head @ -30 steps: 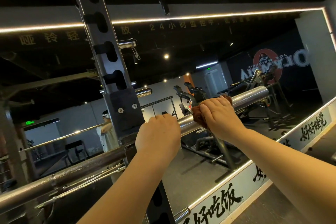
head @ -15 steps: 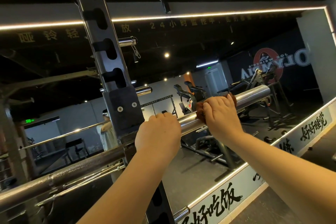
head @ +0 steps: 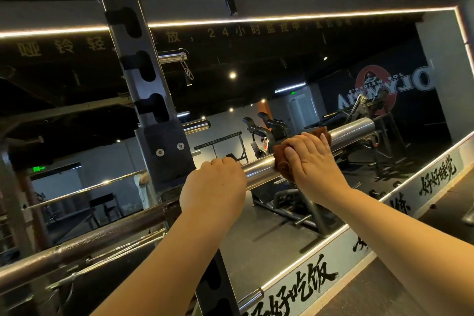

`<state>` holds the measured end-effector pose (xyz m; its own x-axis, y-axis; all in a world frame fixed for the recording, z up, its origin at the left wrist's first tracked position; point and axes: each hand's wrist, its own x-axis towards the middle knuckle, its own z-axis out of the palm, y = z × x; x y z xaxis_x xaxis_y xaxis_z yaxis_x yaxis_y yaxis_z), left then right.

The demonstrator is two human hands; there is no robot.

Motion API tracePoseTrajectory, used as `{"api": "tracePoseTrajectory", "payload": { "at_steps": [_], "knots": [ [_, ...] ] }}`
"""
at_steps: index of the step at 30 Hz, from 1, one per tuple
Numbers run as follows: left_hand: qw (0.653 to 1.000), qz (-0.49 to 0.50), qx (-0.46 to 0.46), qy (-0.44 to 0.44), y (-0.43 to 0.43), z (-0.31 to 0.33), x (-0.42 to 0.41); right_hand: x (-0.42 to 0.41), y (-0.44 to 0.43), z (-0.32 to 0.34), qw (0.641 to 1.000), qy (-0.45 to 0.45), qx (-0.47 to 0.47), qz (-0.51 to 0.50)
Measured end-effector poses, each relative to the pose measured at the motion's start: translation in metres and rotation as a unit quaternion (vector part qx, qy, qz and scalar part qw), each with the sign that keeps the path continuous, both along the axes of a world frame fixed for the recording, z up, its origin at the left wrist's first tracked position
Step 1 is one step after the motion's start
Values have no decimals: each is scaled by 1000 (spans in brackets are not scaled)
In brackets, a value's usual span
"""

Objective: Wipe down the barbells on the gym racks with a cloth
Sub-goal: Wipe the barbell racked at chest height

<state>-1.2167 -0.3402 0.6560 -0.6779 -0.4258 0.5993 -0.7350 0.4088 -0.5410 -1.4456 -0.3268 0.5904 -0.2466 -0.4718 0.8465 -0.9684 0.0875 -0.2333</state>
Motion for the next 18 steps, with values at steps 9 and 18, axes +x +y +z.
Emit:
{"api": "tracePoseTrajectory", "payload": {
  "at_steps": [9,18],
  "knots": [
    [1000,4,3,7,-6,0,-4,23,6,2,995,25,1,98],
    [1000,11,-9,-14,-8,1,-6,24,3,13,998,-46,22,-26]
  ]
}}
